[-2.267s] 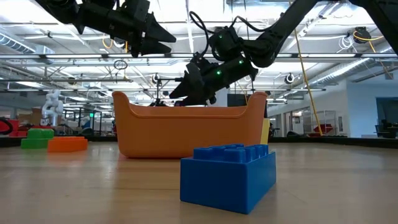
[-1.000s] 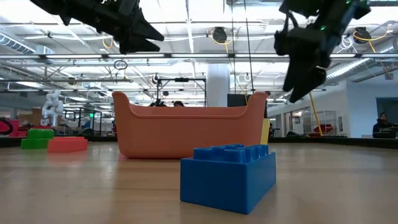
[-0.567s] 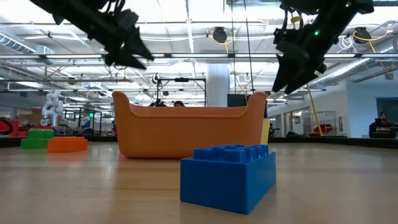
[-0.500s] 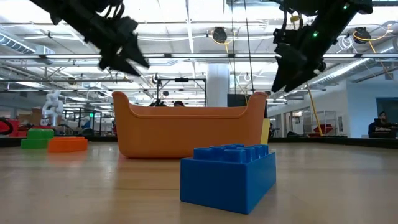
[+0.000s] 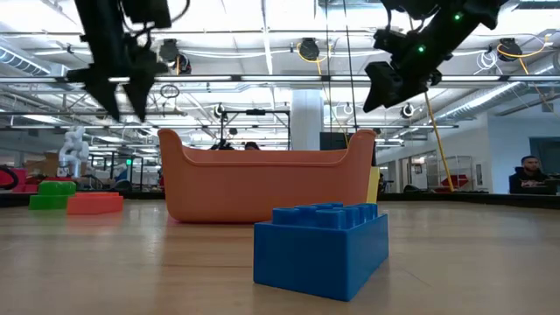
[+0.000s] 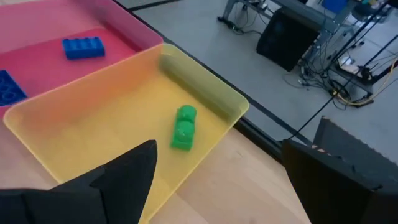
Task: Sort & place blocks by color
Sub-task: Put the green game piece into the yellow bin
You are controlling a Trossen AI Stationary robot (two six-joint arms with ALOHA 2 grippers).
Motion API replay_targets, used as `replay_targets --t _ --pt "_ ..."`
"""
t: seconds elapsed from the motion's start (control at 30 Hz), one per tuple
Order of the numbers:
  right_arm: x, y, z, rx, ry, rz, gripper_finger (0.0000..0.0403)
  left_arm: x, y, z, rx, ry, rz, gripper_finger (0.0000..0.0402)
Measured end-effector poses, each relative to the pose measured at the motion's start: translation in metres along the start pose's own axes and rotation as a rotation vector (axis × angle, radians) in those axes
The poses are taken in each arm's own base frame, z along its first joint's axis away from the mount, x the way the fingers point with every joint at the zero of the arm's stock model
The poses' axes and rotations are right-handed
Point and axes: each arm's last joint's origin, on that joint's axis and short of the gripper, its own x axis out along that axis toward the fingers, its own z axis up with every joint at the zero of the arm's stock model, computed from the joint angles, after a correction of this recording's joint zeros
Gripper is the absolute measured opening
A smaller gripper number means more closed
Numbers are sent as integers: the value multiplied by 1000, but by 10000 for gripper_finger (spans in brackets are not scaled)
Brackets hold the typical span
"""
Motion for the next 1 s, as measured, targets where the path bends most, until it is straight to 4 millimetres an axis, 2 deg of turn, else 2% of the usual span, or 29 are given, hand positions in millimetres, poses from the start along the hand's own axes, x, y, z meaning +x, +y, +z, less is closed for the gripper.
replay_targets --t 0.17,0.33,0.5,1.0 --pt "-1 -2 -4 -56 36 -7 338 26 2 -13 -54 197 179 271" --pt "-6 -8 -7 -35 60 -15 338 49 -4 -23 -72 337 201 271" --pt "-9 -10 -8 -27 72 11 338 62 -3 -31 -76 376 242 271" --pt "-9 -9 -9 -7 93 54 338 98 7 -65 -144 476 181 271"
